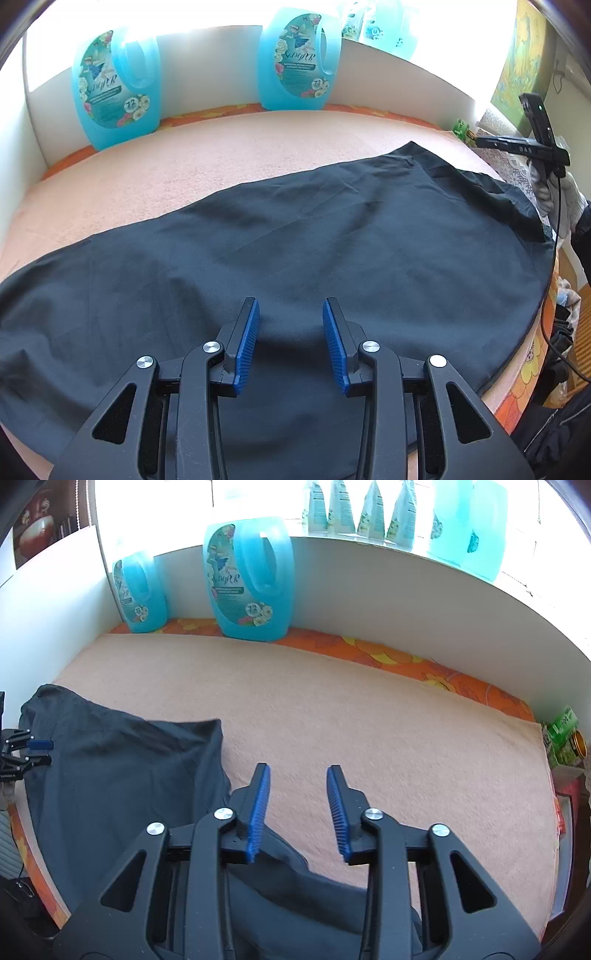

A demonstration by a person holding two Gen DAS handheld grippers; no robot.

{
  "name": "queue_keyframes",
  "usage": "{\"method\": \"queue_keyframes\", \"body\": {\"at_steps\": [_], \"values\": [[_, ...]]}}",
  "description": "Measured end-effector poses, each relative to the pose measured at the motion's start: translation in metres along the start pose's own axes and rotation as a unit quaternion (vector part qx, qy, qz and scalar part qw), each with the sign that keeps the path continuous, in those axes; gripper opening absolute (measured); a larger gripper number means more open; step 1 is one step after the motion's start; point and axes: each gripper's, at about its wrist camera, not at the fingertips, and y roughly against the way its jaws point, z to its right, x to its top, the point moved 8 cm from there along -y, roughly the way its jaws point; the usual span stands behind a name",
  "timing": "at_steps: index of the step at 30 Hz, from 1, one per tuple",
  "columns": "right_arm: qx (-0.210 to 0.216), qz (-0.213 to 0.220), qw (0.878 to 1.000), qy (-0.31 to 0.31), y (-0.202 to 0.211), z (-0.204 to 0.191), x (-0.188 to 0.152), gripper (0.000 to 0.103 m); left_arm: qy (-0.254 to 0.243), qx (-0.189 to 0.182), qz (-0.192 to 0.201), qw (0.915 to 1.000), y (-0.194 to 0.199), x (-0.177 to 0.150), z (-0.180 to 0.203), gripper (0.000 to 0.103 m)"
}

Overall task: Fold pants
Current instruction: 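Move the left tool to the elastic waistband and close on it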

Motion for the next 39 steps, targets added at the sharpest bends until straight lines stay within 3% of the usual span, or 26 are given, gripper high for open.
{"method": "queue_keyframes", "body": {"at_steps": [2,5,9,12,15,21,27,30,39], "values": [[-0.012,-0.009,1.0,-0.011,0.008,0.022,-0.019,0.045,-0.001,0.004,-0.005,1.0,-0.003,-0.003,-0.003,0.034],[0.009,-0.012,1.0,-0.027,0.019,0.037,-0.038,0.046,0.003,0.008,-0.009,0.9999,-0.006,-0.007,-0.003,0.034],[0.023,-0.014,1.0,0.011,0.02,0.013,-0.056,0.046,0.005,0.015,-0.009,0.9998,-0.005,-0.008,-0.006,0.034],[-0.038,-0.048,0.997,0.035,-0.008,0.013,-0.072,0.046,0.018,0.025,-0.007,0.9995,-0.004,-0.009,-0.014,0.034],[-0.091,-0.069,0.993,-0.009,-0.028,0.041,-0.084,0.046,0.032,0.04,-0.006,0.9987,0.0,-0.013,-0.024,0.034],[-0.12,-0.053,0.991,-0.034,-0.021,0.055,-0.081,0.046,0.078,0.076,0.009,0.994,0.025,-0.031,-0.055,0.034],[-0.101,-0.012,0.994,-0.042,0.005,0.032,-0.06,0.046,0.141,0.118,0.047,0.9819,0.072,-0.053,-0.1,0.034],[-0.084,0.011,0.996,-0.042,0.016,0.011,-0.044,0.048,0.171,0.135,0.065,0.9739,0.094,-0.064,-0.124,0.046],[-0.021,0.054,0.998,0.013,0.043,-0.087,-0.006,0.049,0.252,0.186,0.105,0.944,0.136,-0.081,-0.194,0.054]]}}
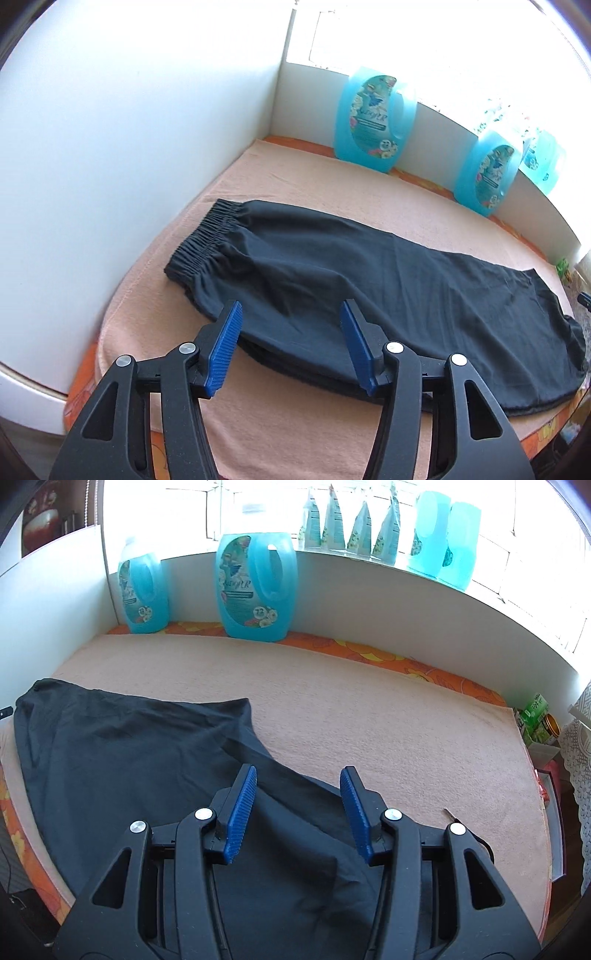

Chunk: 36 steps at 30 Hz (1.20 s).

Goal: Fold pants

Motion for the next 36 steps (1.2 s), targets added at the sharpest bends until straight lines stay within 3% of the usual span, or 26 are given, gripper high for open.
{"method": "queue_keyframes", "body": {"at_steps": [6,17,22,29,31,36], "values": [[0.058,0.023,0.998,0.029,0.016,-0.07,0.018,0.052,0.045,0.024,-0.001,0.9987,-0.021,0.01,-0.036,0.055],[0.149,0.015,0.984,0.094,0.012,-0.187,0.019,0.054,0.113,0.053,-0.018,0.992,-0.049,0.01,-0.077,0.057],[0.161,0.015,0.981,0.107,0.009,-0.208,0.021,0.054,0.09,0.064,-0.029,0.9935,-0.06,0.011,-0.076,0.057],[0.162,0.011,0.982,0.1,0.002,-0.207,0.021,0.054,0.071,0.072,-0.026,0.9945,-0.066,0.014,-0.074,0.057],[0.163,0.011,0.982,0.095,-0.001,-0.205,0.021,0.054,0.076,0.08,-0.024,0.9936,-0.065,0.015,-0.076,0.035],[0.166,0.005,0.982,0.086,-0.006,-0.206,0.022,0.054,0.101,0.06,-0.017,0.9929,-0.062,0.016,-0.084,0.019]]}}
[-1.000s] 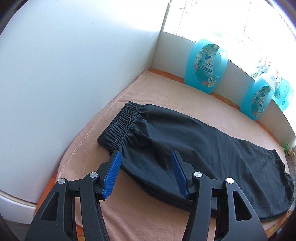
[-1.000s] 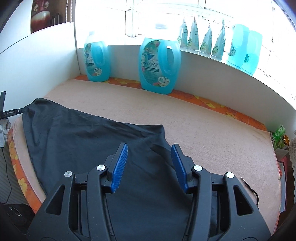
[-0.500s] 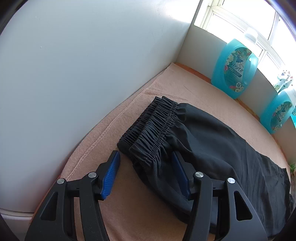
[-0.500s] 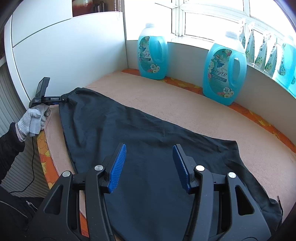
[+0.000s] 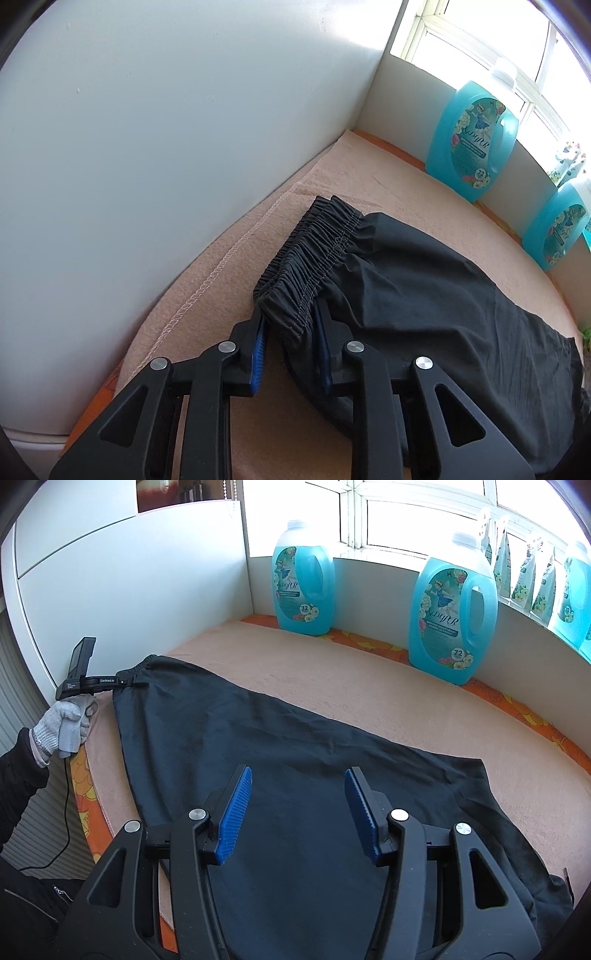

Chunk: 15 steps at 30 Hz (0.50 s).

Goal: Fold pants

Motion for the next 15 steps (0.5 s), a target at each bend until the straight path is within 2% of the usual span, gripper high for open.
{"method": "queue_keyframes", "body": {"at_steps": [4,7,15], "values": [[0.012,0.0,1.0,0.005,-0.003,-0.011,0.012,0.054,-0.016,-0.004,0.015,0.9998,0.007,0.002,0.008,0.014],[0.037,-0.006,0.999,0.008,-0.013,-0.033,0.031,0.054,-0.03,-0.013,0.035,0.9989,0.016,0.002,0.016,0.013],[0.144,-0.041,0.989,0.017,-0.083,-0.12,0.115,0.054,-0.099,-0.071,0.062,0.9907,0.038,-0.012,0.064,0.011]]}}
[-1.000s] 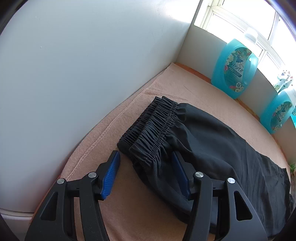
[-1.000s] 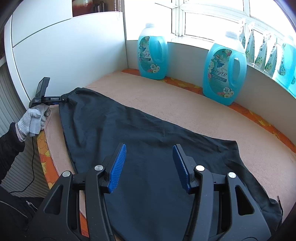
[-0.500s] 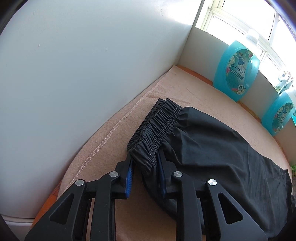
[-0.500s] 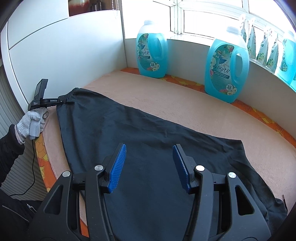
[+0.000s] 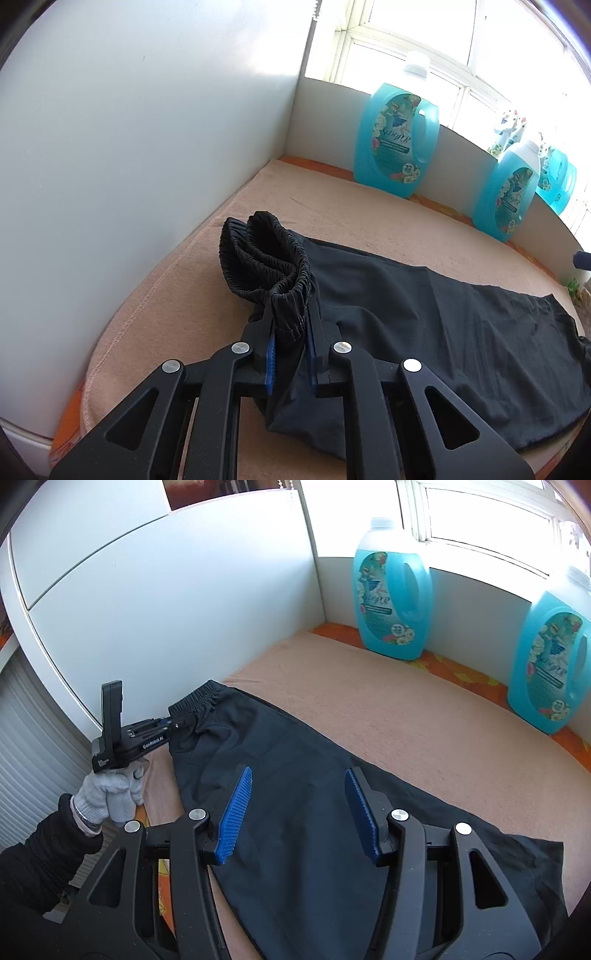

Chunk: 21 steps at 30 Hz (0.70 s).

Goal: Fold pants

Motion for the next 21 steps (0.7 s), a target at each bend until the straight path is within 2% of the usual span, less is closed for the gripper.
{"method": "queue_keyframes", "body": {"at_steps": [5,10,15,21], "values": [[0.069,-0.06,0.996,-0.023,-0.085,-0.036,0.033,0.055,-0.035,-0.011,0.005,0.9993,0.003,-0.003,0.02,0.011],[0.129,-0.123,0.983,-0.048,-0.164,-0.077,0.049,0.056,-0.025,-0.021,0.014,0.9994,0.009,-0.002,0.023,0.011],[0.12,-0.159,0.98,-0.03,-0.217,-0.107,0.059,0.056,-0.021,-0.027,0.019,0.9992,0.014,-0.005,0.023,0.011],[0.089,-0.198,0.976,-0.014,-0.256,-0.108,0.057,0.056,-0.034,-0.023,0.023,0.9989,0.016,-0.004,0.029,0.011]]}}
